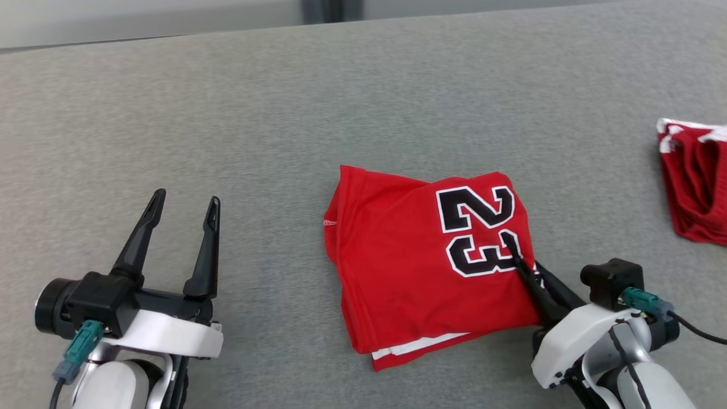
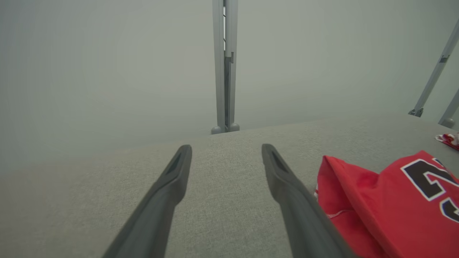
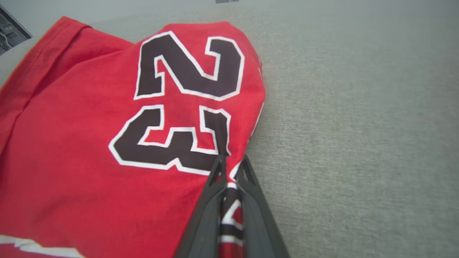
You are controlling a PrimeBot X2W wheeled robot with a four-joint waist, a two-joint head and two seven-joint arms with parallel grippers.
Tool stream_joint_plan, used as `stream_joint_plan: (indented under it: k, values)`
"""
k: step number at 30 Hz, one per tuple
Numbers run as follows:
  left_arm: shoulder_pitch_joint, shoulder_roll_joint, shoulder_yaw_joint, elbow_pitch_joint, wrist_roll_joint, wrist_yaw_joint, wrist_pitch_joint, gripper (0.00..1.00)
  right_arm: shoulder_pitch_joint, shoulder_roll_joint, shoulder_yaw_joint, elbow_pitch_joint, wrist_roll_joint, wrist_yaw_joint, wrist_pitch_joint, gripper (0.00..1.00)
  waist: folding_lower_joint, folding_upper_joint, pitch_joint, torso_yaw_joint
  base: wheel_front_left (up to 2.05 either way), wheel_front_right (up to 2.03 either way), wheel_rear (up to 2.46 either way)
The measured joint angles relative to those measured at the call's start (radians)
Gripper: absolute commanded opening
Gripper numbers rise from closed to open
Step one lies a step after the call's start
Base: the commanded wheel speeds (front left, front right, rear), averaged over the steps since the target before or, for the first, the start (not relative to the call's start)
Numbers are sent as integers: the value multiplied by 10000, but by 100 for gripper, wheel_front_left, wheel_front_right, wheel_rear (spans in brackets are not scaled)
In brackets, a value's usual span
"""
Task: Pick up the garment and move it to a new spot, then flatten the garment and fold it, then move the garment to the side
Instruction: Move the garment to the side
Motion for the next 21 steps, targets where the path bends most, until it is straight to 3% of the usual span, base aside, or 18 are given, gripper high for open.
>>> stream_joint_plan:
  k: [15, 21]
  values:
    - [-325, 909, -105, -1275, 405, -90, 1120, 100, -535, -675, -830, -748, -378, 0, -800, 0, 0, 0, 812, -2783, 0, 0, 0]
    - [-836, 1057, -290, -1404, 487, -240, 1313, 100, -1855, -771, -1020, -681, -316, 0, -1419, 0, 0, 0, 1316, -3312, 0, 0, 0]
